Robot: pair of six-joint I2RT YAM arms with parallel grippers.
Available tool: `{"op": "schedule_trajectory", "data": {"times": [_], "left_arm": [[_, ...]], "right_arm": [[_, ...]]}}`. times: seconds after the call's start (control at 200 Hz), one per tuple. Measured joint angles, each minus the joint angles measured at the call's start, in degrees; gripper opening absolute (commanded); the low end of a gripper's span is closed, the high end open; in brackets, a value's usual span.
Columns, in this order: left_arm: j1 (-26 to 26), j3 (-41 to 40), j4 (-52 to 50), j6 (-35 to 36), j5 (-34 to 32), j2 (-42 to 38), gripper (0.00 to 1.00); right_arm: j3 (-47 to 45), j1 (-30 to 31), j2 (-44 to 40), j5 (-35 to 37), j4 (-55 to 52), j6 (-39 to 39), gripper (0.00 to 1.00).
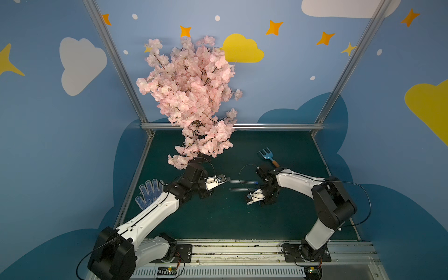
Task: Insert stoppers into test tubes
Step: Pick up the stopper from the center of the board.
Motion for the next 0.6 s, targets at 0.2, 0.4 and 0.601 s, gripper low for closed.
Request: {"op": "schedule_trajectory", "data": {"times": [0.2, 0.4, 0.601], "left_arm": [[0.11, 0.00, 0.02, 0.00, 0.26, -0.02, 0.03], [0.11, 0.00, 0.02, 0.00, 0.28, -0.15, 0.02], [0.11, 0.00, 0.15, 0.00, 0.26, -0.83, 0.03]], "right_arm": [[0.00, 0.00, 0.00, 0.42, 0.31, 1.95, 0.34], [0.00, 0.00, 0.07, 0.42, 1.03, 4.09, 0.30], [0.00, 0.00, 0.46, 0.42, 1.27, 5.81, 0.29]]}}
